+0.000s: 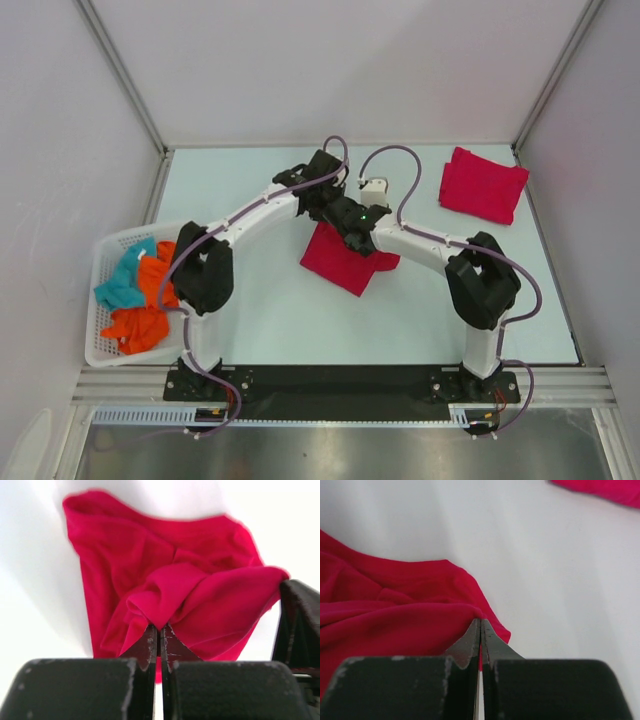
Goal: Fold and stack the t-shirts
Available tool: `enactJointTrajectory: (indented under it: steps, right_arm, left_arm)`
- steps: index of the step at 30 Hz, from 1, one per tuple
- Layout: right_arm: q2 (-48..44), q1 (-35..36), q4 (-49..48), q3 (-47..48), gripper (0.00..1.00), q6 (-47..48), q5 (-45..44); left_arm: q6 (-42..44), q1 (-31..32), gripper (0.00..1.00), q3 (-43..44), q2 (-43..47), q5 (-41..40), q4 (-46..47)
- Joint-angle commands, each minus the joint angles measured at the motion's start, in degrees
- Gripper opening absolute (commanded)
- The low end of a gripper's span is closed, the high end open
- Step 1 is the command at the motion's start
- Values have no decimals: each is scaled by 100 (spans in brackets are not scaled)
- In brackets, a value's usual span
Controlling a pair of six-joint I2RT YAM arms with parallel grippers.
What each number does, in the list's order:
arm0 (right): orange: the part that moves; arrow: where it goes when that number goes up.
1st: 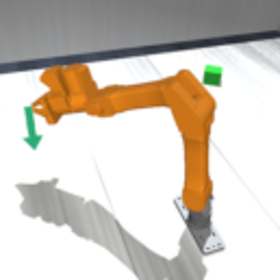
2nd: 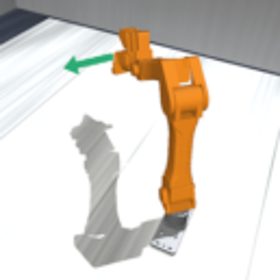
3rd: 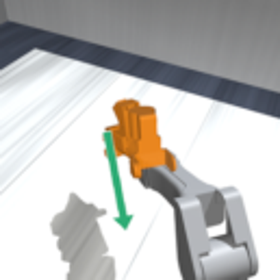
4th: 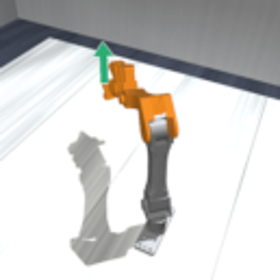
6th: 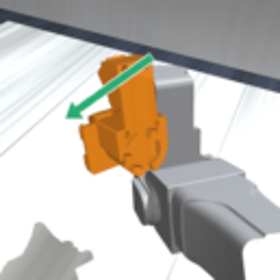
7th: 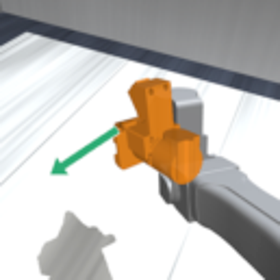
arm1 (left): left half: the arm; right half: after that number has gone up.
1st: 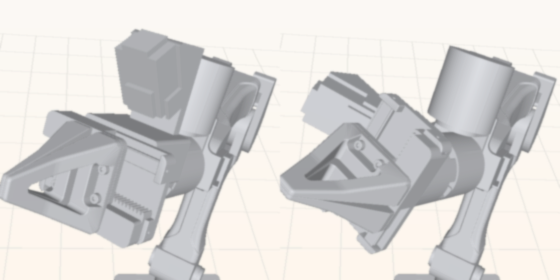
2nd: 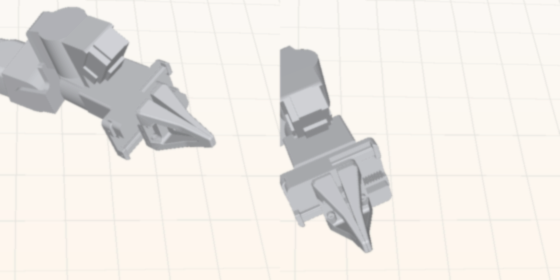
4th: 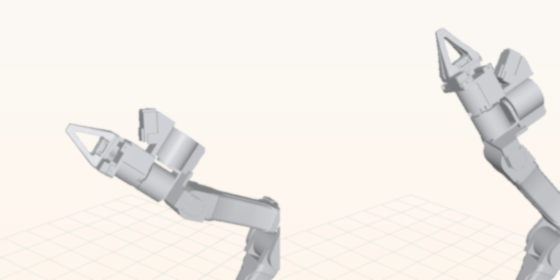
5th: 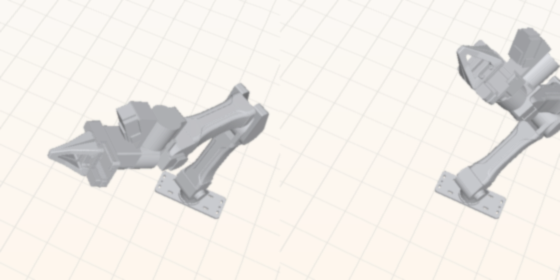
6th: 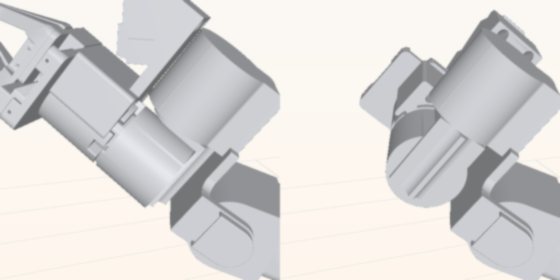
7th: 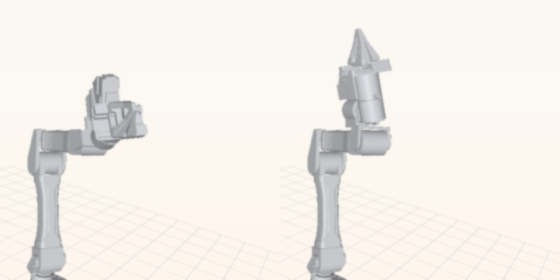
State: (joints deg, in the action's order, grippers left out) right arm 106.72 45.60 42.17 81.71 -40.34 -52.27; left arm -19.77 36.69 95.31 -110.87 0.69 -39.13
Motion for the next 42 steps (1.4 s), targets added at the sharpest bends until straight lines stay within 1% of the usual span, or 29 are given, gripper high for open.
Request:
enactJointTrajectory:
  steps: [1, 8, 11, 16, 22, 26, 34, 37, 38, 39, 40, 41, 42]
  right_arm:
    - [209, -227, -218, 90, 0, 236, 6]
    - [429, -614, -622, 117, 0, 570, 208]
    - [534, -754, -719, 152, 0, 658, 244]
    - [675, -930, -868, 178, 0, 747, 279]
    - [789, -1001, -1053, 231, 1, 896, 297]
    - [964, -1062, -1115, 328, 1, 984, 288]
    - [1220, -1168, -1264, 618, 1, 1168, 323]
    - [1273, -1220, -1255, 653, 6, 1134, 349]
    - [1281, -1238, -1255, 679, 19, 1072, 349]
    - [1308, -1264, -1229, 688, 25, 1063, 358]
    - [1308, -1265, -1212, 706, 34, 1072, 349]
    - [1308, -1256, -1211, 749, 44, 1107, 332]
    - [1317, -1264, -1194, 776, 48, 1133, 314]
  left_arm:
    - [-115, -118, 0, 672, -381, 168, 257]
    - [-124, -267, 0, 1647, -1120, 265, 20]
    - [-115, -355, 0, 1877, -1323, 265, -68]
    - [-80, -390, 0, 1948, -1446, 230, -138]
    - [-124, -425, 0, 1711, -1271, 11, -112]
    - [-159, -452, 0, 1614, -1253, 2, -59]
    - [-255, -548, 0, 1613, -1463, -25, 29]
    - [-290, -601, 0, 1657, -1543, -25, 55]
    - [-334, -610, 1, 1684, -1560, -25, 64]
    - [-352, -627, 8, 1684, -1578, -16, 46]
    - [-361, -645, 33, 1702, -1578, -16, 46]
    - [-370, -645, 48, 1684, -1578, -25, 29]
    - [-370, -645, 64, 1684, -1552, -42, 20]
